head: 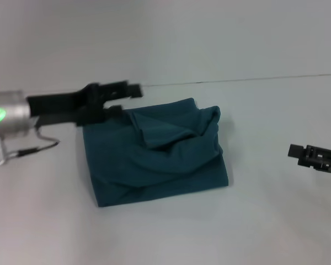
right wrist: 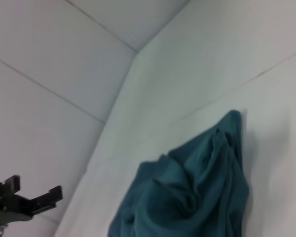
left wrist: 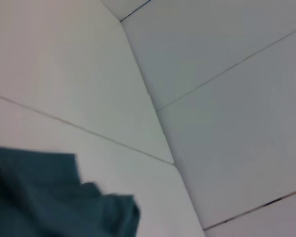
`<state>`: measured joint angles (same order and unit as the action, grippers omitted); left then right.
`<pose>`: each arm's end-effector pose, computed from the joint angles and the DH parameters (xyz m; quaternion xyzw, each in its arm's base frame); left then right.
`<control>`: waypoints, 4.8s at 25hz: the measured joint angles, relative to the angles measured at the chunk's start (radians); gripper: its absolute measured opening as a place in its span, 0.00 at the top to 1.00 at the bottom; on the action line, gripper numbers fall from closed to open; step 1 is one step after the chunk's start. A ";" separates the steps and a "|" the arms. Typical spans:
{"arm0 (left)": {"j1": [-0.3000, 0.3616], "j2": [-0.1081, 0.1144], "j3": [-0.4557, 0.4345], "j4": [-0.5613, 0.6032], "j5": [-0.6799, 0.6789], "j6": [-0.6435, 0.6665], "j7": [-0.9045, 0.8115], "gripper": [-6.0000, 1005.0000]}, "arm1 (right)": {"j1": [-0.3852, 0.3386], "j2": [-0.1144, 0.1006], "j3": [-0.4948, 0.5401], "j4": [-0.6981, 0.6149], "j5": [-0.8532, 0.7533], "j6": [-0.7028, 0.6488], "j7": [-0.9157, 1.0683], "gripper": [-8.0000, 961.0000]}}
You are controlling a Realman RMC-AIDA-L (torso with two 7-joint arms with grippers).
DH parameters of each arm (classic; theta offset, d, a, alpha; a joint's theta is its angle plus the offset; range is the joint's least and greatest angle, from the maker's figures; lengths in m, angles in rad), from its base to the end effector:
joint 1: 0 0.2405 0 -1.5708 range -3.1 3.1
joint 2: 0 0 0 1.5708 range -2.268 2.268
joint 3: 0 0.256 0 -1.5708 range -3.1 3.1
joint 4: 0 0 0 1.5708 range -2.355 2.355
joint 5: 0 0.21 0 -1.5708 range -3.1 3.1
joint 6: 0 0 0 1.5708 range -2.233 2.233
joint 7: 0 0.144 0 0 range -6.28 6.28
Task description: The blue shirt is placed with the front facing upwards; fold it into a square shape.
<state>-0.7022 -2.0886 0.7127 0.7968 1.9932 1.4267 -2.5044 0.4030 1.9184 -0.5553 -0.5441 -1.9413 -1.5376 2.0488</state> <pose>-0.1919 0.3975 0.0210 -0.7555 -0.5845 -0.2913 0.0511 0.3408 0.3074 0.0682 -0.7384 0.5824 0.3100 0.1395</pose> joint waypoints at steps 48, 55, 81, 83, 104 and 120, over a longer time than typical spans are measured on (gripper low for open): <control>-0.067 0.000 0.104 -0.278 0.265 -0.410 -0.089 0.23 | 0.281 -0.151 0.022 -0.260 -0.358 -0.022 0.536 0.07; -0.075 -0.008 0.137 -0.244 0.272 -0.412 -0.111 0.28 | 0.281 -0.151 0.023 -0.260 -0.351 -0.022 0.528 0.07; 0.001 -0.017 0.096 -0.090 0.206 -0.053 -0.058 0.86 | 0.280 -0.150 0.025 -0.251 -0.350 -0.015 0.521 0.07; 0.039 -0.012 0.079 -0.053 0.209 0.000 -0.058 0.86 | 0.280 -0.150 0.025 -0.251 -0.350 -0.015 0.521 0.07; 0.070 0.054 -0.112 0.007 0.455 0.049 -0.011 0.85 | 0.277 -0.142 0.023 -0.247 -0.351 -0.018 0.510 0.07; 0.175 0.010 -0.337 -0.081 0.282 0.121 -0.089 0.42 | 0.277 -0.141 0.022 -0.243 -0.350 -0.015 0.498 0.07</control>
<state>-0.5271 -2.0786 0.3756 0.7162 2.2752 1.5480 -2.5934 0.6796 1.7775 -0.5331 -0.7868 -2.2918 -1.5529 2.5469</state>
